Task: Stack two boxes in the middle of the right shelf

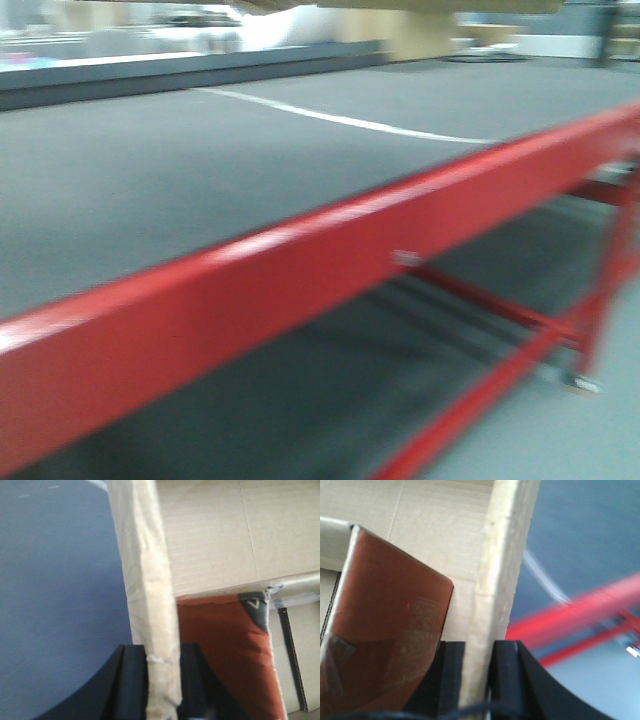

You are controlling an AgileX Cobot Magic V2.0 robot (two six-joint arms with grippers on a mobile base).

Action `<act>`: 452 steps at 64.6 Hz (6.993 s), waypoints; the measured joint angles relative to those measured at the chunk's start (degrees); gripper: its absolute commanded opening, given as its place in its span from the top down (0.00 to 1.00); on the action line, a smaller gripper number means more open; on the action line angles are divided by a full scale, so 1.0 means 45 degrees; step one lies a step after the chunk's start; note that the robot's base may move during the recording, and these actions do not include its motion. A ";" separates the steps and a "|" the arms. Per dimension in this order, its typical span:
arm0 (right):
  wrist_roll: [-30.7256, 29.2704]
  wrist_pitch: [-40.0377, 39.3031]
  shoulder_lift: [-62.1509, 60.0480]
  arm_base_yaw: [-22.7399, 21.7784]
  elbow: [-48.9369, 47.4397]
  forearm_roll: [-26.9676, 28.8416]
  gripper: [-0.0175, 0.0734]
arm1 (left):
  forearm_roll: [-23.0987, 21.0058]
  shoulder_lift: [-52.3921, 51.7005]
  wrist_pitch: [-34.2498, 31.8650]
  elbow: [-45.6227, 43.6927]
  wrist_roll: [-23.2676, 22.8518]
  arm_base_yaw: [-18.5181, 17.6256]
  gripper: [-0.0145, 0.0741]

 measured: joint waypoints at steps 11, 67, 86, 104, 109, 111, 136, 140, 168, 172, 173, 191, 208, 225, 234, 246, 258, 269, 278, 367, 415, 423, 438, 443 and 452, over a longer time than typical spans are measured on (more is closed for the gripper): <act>0.0000 0.0000 0.0000 0.0000 0.0000 0.0000 0.98 | 0.0000 0.0000 0.0000 0.0000 0.0000 0.0000 0.96; 0.0000 0.0000 0.0000 0.0000 0.0000 0.0000 0.98 | -0.0025 0.0000 0.0000 0.0000 0.0000 0.0000 0.96; 0.0000 0.0000 0.0000 0.0000 0.0000 0.0000 0.98 | -0.0025 0.0000 0.0000 0.0000 0.0000 0.0000 0.96; 0.0000 0.0000 0.0000 0.0000 -0.0033 0.0000 0.98 | -0.0025 0.0000 0.0000 0.0000 0.0000 0.0000 0.96; 0.0000 0.0000 0.0000 0.0000 -0.0033 0.0000 0.98 | -0.0025 0.0000 0.0000 0.0000 0.0000 0.0000 0.96; 0.0000 0.0000 0.0000 0.0000 -0.0033 0.0000 0.98 | -0.0025 0.0000 0.0000 0.0000 0.0000 0.0000 0.96; 0.0000 0.0000 0.0000 0.0000 -0.0033 0.0000 0.98 | -0.0025 0.0000 0.0000 0.0000 0.0000 0.0000 0.96; 0.0000 0.0000 0.0000 0.0000 -0.0033 0.0000 0.98 | -0.0025 0.0000 0.0000 0.0000 0.0000 0.0000 0.96; 0.0000 0.0000 0.0000 0.0000 -0.0033 0.0000 0.98 | -0.0025 0.0000 0.0000 0.0000 0.0000 0.0000 0.96; 0.0000 0.0000 0.0000 0.0000 -0.0033 0.0000 0.98 | -0.0025 0.0000 0.0000 0.0000 0.0000 0.0000 0.96; 0.0000 0.0000 0.0000 0.0000 -0.0033 0.0000 0.98 | -0.0025 0.0000 0.0000 0.0000 0.0000 0.0000 0.96; 0.0000 0.0000 0.0000 0.0000 -0.0033 0.0000 0.98 | -0.0025 0.0000 0.0000 0.0000 0.0000 0.0000 0.96; 0.0000 0.0000 0.0000 0.0000 -0.0033 0.0000 0.98 | -0.0025 0.0000 0.0000 0.0000 0.0000 0.0000 0.96; 0.0000 0.0000 0.0000 0.0000 -0.0033 0.0000 0.98 | -0.0025 0.0000 0.0000 0.0000 0.0000 0.0000 0.96; 0.0000 0.0000 0.0000 0.0000 -0.0033 0.0000 0.98 | -0.0025 0.0000 0.0000 0.0000 0.0000 0.0000 0.96; 0.0000 0.0000 0.0000 0.0000 -0.0033 0.0000 0.98 | -0.0025 0.0000 0.0000 0.0000 0.0000 0.0000 0.96; 0.0000 0.0000 0.0000 0.0000 -0.0033 0.0000 0.98 | -0.0025 0.0000 0.0000 0.0000 0.0000 0.0000 0.96; 0.0000 0.0000 0.0000 0.0000 -0.0033 0.0000 0.98 | -0.0025 0.0000 0.0000 0.0000 0.0000 0.0000 0.96; 0.0000 0.0000 0.0000 0.0000 -0.0033 0.0000 0.98 | -0.0025 0.0000 0.0000 0.0000 0.0000 0.0000 0.96; 0.0000 -0.0088 0.0030 0.0000 -0.0033 0.0000 0.98 | 0.0045 0.0000 0.0000 0.0000 0.0000 0.0000 0.96; 0.0000 -0.0088 0.0030 0.0000 -0.0033 0.0000 0.98 | 0.0022 0.0000 0.0000 0.0000 0.0000 0.0000 0.96; 0.0000 -0.0088 0.0030 0.0000 -0.0033 0.0000 0.98 | 0.0022 0.0000 0.0000 0.0000 0.0000 0.0000 0.96; 0.0000 -0.0088 0.0030 0.0000 -0.0033 0.0000 0.98 | 0.0022 0.0000 0.0000 0.0000 0.0000 0.0000 0.96; 0.0000 -0.0088 0.0030 0.0000 -0.0033 0.0000 0.98 | 0.0022 0.0000 0.0000 0.0000 0.0000 0.0000 0.96; 0.0000 -0.0088 0.0030 0.0000 -0.0033 0.0000 0.98 | 0.0022 0.0000 0.0000 0.0000 0.0000 0.0000 0.96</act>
